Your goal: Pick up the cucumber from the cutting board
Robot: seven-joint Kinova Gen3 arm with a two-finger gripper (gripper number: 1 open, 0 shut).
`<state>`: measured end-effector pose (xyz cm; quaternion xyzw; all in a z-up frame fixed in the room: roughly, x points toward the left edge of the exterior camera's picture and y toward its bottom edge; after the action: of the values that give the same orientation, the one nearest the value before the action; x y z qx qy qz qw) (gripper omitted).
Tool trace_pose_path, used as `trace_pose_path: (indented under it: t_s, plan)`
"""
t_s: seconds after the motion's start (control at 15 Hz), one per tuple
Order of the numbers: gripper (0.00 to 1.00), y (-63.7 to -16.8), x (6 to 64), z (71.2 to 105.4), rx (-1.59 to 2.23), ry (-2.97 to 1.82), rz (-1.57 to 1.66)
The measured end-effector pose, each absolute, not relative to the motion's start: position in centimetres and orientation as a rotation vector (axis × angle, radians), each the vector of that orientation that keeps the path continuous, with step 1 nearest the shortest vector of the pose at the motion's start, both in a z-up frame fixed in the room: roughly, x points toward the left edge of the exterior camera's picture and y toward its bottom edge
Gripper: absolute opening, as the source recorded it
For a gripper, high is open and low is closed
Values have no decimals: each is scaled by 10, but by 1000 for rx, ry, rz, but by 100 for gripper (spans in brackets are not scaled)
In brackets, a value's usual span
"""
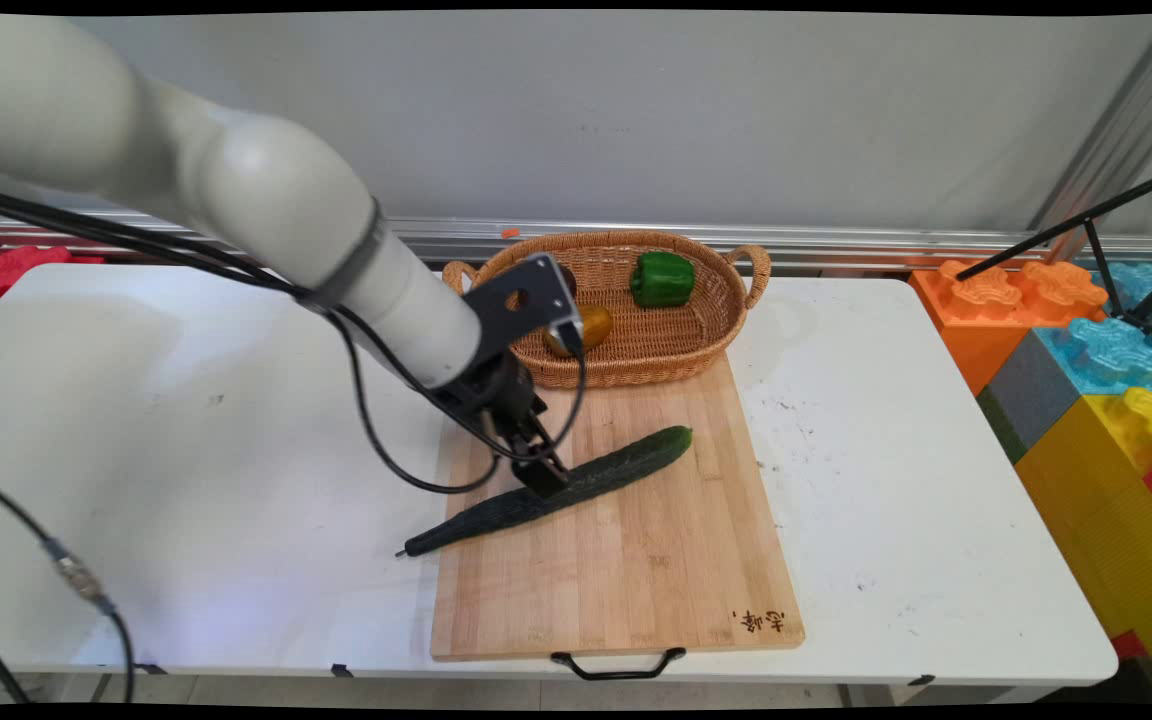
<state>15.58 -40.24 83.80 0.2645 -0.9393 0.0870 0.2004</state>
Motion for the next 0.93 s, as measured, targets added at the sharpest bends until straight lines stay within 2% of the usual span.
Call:
trace_pose_path:
  t_s: [0.93]
  plan:
    - [100,-415,128,784,752,-2624,258]
